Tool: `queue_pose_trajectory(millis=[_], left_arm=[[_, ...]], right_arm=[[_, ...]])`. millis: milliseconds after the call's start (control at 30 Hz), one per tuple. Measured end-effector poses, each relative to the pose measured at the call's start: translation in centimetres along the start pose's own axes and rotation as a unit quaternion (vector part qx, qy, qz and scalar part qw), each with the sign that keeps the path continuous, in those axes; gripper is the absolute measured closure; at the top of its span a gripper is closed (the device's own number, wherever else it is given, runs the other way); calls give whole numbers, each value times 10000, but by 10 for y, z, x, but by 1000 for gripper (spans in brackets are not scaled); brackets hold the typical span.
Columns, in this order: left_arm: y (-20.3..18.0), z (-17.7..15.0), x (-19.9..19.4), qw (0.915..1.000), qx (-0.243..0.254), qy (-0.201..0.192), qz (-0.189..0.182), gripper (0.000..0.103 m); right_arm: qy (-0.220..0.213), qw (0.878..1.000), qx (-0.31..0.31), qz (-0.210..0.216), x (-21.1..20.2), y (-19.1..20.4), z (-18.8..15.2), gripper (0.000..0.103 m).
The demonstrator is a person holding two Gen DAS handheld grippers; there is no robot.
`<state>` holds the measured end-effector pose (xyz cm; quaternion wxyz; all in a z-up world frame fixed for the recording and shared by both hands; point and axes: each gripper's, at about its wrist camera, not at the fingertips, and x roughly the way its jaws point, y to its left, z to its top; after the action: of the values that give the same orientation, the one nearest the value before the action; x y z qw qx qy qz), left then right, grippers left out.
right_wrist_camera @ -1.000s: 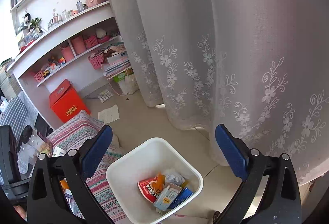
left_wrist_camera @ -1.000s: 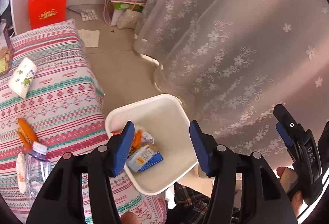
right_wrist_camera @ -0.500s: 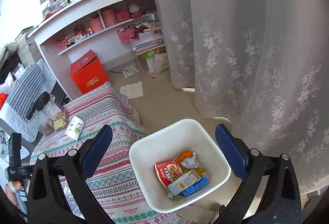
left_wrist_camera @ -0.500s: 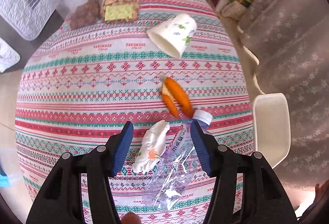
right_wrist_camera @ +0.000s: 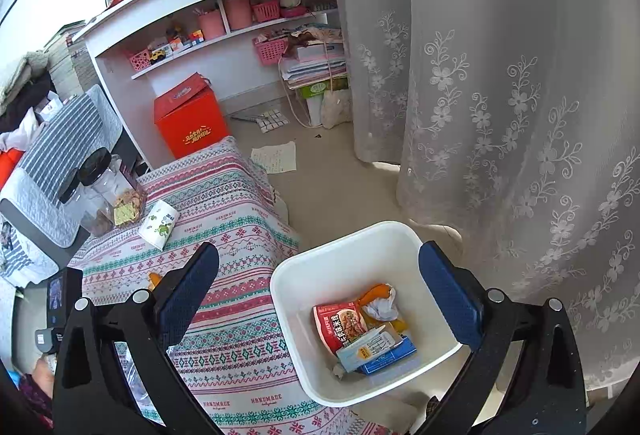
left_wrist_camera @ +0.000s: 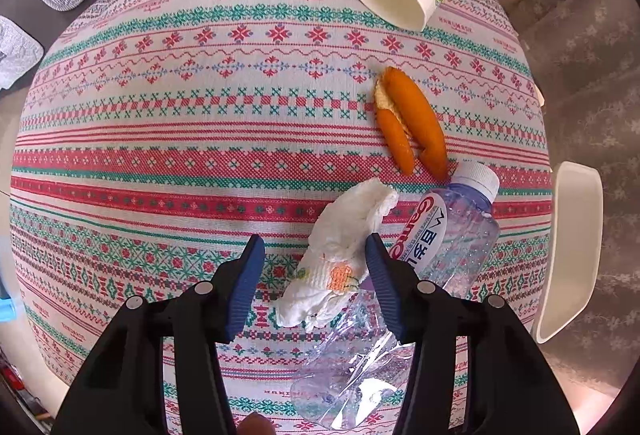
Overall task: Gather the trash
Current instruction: 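Grasp the crumpled white tissue on the table with the left tool, then grasp the white paper cup with the right tool while the left tool holds the tissue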
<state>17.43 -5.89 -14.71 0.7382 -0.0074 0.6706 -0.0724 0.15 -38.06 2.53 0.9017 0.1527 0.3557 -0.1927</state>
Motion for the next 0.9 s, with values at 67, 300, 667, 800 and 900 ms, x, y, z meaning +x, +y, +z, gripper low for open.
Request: queue_pose_trajectory(millis=[67,300,667,800,900], left_arm=[[0,-1,5,9999,-32,45,-123,52],[-9,-19,17,9995,171,117,-229,64],[71,-66,-103,9844,-305,-1616,-627,66],[99,-68,-126,9759,-563,-1987,-711,66],[111,-61,-138,9715,-661,-2147,-761,66]], right_arm=[[53,10000,15,37,2,3,-1,7],[437,9985,31,338,20,25,-6,7],[1261,9811,345,1430,94,102,-1,7],[1730,9621,845,1933,151,143,0,7],[2027,9477,1230,2138,196,172,-8,7]])
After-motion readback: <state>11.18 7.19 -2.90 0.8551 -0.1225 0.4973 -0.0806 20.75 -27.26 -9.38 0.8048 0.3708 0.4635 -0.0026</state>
